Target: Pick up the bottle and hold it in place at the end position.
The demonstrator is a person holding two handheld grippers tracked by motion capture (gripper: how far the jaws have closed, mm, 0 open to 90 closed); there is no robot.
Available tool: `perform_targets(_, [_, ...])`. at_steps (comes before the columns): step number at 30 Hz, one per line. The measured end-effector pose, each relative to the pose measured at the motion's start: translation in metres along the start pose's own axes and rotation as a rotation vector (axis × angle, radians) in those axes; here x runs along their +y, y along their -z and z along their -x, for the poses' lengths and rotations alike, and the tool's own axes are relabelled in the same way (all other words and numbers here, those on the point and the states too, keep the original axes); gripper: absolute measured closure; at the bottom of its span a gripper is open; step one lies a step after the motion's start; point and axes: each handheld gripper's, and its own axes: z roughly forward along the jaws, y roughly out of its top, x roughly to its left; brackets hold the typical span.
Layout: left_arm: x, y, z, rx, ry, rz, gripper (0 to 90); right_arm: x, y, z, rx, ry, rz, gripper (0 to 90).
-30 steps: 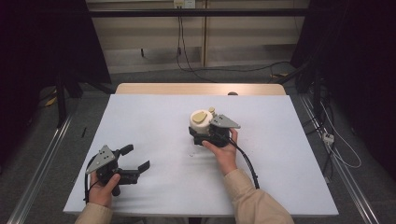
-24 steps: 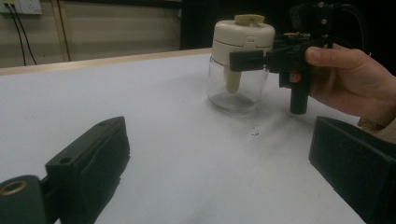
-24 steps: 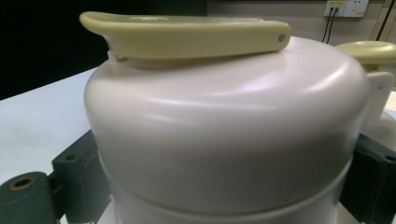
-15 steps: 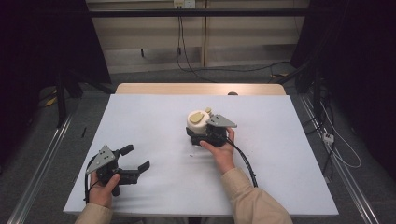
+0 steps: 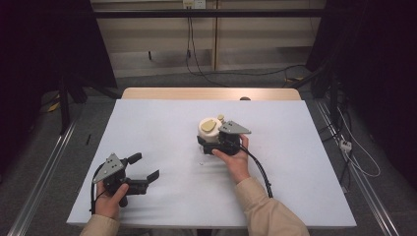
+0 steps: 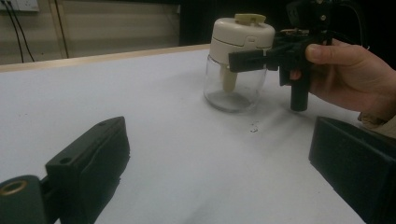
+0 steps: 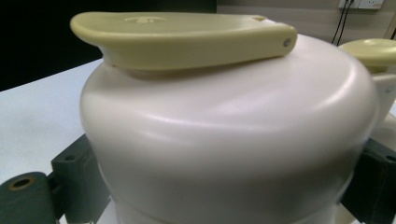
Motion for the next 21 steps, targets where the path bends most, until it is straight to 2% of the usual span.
perform_targets(21, [-0.0007, 0.0009, -0.0002, 0.002, 0.001, -0.001, 4.7, 0.0001, 0.0013, -0.0003, 0.0, 0.002, -0.012, 7.6])
